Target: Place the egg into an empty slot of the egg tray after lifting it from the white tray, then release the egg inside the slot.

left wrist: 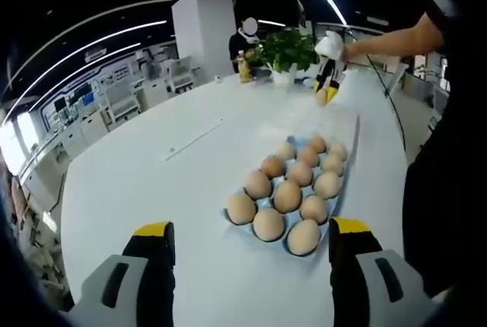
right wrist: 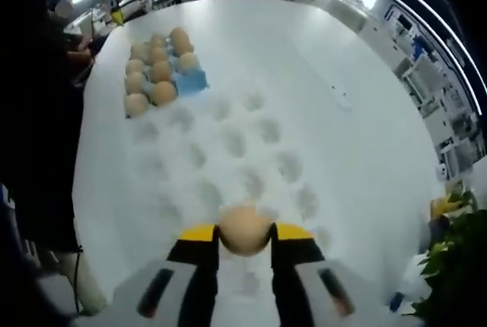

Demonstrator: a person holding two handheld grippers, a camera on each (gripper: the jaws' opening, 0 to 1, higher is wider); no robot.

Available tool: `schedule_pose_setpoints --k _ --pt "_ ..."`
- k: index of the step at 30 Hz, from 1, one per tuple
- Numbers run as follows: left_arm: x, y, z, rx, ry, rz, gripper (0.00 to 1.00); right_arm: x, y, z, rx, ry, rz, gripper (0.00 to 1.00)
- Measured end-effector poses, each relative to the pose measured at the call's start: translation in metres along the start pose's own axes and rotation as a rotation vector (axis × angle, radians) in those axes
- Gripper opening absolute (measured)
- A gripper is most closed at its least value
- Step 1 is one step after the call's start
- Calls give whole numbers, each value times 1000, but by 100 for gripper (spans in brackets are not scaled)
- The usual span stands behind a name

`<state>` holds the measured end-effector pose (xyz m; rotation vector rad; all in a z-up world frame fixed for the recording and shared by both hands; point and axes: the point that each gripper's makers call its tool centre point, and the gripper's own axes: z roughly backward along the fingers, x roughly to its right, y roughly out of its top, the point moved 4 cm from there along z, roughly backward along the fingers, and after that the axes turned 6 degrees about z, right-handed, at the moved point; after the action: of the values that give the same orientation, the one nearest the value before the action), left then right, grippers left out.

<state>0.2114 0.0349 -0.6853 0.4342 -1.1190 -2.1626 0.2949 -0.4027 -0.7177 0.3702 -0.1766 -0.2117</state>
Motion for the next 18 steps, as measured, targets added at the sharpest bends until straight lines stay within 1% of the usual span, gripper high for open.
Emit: schedule_pose_setpoints --k 4,8,12,18 --pt "0 -1 0 -1 4 3 84 -9 23 -10 55 27 31 26" --pt "-1 0 2 1 9 3 84 -14 41 -16 84 44 61 26" --pt "-1 -1 3 -1 10 5 84 -17 56 -21 118 51 83 26" --pt "-1 -2 3 -1 11 7 84 -24 72 -29 140 78 111 26"
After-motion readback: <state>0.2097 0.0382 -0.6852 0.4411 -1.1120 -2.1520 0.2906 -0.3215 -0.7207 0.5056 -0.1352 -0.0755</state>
